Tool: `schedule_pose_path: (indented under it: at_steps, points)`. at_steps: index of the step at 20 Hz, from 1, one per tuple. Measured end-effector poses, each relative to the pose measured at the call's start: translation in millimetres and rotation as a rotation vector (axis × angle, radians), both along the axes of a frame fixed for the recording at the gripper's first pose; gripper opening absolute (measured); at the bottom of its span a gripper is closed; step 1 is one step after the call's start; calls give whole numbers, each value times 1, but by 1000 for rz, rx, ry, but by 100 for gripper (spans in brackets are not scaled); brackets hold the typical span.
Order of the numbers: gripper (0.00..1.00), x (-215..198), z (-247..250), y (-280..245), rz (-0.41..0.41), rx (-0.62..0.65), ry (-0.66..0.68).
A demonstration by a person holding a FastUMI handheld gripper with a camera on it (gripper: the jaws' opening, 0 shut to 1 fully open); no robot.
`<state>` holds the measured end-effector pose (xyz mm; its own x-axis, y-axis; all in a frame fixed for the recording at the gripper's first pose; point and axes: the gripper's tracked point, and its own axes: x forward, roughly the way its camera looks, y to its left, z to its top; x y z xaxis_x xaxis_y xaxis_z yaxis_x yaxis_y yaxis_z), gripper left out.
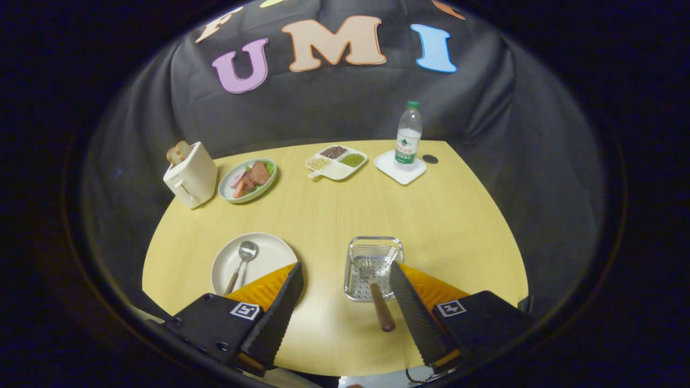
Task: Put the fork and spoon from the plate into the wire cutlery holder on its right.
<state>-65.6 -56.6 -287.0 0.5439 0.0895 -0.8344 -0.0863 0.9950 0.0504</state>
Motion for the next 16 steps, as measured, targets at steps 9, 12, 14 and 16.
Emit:
schedule_pose_path:
  at_steps: [9, 12, 14, 16]
  points:
    - [100, 0, -7, 80, 79, 50, -60]
    - [100, -4, -17, 104, 93, 72, -43]
    - [100, -8, -27, 118, 116, 68, -35]
    - [100, -12, -37, 132, 140, 62, -26]
